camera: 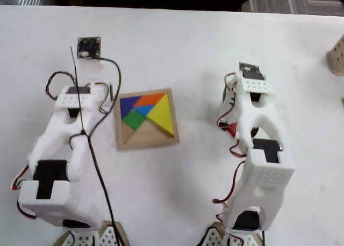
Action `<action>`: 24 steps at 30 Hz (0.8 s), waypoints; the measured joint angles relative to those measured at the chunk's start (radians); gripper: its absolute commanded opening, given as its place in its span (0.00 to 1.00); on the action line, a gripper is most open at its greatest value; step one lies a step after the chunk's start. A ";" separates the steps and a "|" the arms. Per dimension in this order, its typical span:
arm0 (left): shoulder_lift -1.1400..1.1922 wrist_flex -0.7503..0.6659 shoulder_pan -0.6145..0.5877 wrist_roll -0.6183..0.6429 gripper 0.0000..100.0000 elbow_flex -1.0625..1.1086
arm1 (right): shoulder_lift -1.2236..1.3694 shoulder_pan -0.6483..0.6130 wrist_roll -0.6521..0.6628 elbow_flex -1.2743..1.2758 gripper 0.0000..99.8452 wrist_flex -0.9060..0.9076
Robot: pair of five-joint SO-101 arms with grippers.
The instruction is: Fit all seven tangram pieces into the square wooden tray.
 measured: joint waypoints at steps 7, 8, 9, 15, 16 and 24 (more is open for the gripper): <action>0.000 0.000 0.000 0.000 0.02 0.000 | 0.000 0.000 0.000 0.000 0.24 0.000; 0.000 0.000 0.000 0.000 0.02 0.000 | 0.000 0.000 0.000 0.000 0.24 0.000; 0.000 0.000 0.000 0.000 0.02 0.000 | 0.000 0.000 0.000 0.000 0.24 0.000; 0.000 0.000 0.000 0.000 0.02 0.000 | -0.015 0.014 0.000 0.003 0.24 -0.002; 0.000 0.000 0.000 0.000 0.02 0.000 | -0.015 0.015 0.000 0.003 0.24 -0.003; 0.000 0.000 0.000 0.000 0.02 0.000 | -0.017 0.021 0.003 0.003 0.23 -0.003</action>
